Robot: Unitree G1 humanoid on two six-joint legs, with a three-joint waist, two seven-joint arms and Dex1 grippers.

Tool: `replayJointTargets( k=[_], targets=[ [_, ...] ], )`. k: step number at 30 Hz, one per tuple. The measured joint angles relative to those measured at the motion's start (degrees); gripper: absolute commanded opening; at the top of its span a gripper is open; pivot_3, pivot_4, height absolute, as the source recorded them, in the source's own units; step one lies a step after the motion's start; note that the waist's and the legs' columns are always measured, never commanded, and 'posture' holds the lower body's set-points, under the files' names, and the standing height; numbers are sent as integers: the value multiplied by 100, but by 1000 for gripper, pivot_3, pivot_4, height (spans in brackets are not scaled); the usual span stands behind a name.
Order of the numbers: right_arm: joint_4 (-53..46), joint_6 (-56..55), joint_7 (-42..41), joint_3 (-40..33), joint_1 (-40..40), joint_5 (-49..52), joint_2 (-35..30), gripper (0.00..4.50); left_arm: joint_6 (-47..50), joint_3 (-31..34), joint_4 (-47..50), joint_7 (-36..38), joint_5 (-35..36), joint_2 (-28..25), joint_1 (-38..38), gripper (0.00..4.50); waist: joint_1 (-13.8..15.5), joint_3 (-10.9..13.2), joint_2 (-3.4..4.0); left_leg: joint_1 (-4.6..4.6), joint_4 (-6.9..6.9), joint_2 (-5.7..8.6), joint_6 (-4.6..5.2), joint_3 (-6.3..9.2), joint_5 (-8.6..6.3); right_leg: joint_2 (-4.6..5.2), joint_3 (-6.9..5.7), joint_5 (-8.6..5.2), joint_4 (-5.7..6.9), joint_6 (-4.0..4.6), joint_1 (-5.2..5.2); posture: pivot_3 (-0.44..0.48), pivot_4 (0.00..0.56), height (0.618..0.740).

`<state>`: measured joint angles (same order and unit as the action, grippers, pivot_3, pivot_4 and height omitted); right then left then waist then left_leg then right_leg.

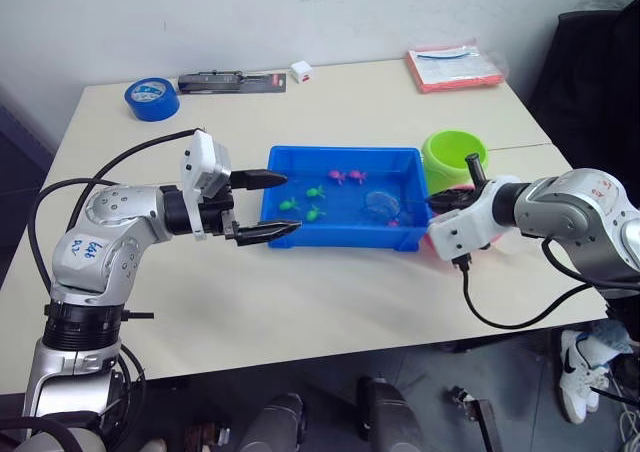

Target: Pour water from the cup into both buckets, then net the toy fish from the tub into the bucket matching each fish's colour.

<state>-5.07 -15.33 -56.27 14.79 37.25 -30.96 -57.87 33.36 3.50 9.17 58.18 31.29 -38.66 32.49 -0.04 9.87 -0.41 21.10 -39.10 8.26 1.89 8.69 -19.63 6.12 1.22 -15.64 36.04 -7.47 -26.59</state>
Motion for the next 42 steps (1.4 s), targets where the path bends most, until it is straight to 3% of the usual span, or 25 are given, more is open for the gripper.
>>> replayJointTargets(
  k=[11, 21, 32, 35, 42],
  targets=[
    [-144, 805, -445, 2, -198, 7, 94, 785, 105, 103, 233, -115, 65, -81, -167, 4500, -1, 0, 0, -1, 0, -1, 0, 1, 0, 0, 1, 0, 0, 0, 0, 0, 150, 740],
    [-930, 4485, -1425, -141, -318, 541, 1205, 785, 160, 231, 419, -237, 116, -183, -359, 4500, 5, -2, -2, -1, -3, -4, -2, 6, -1, 1, -2, 2, 4, 4, 4, 0, 150, 740],
    [-816, 8801, -1418, -111, 741, 1553, 2056, 785, 170, 287, 599, -337, 212, -233, -427, 4500, -2, -2, -2, 2, 0, -4, -2, 11, -2, 5, -6, 4, 1, 7, 3, 0, 150, 740],
    [-664, 9652, -1253, -213, 1022, 2084, 2066, 785, 176, 328, 599, -343, 215, -286, -433, 4500, 4, -2, -2, 4, 0, -4, -2, 15, -2, 7, -10, 4, 0, 8, 3, 0, 150, 740],
    [-622, 10194, -801, -620, 1171, 3038, 2022, 785, 177, 330, 599, -343, 217, -310, -433, 4500, -1, -2, -2, 6, 1, -4, -2, 14, -2, 8, -11, 4, -1, 8, 2, 0, 150, 740]
  ],
)
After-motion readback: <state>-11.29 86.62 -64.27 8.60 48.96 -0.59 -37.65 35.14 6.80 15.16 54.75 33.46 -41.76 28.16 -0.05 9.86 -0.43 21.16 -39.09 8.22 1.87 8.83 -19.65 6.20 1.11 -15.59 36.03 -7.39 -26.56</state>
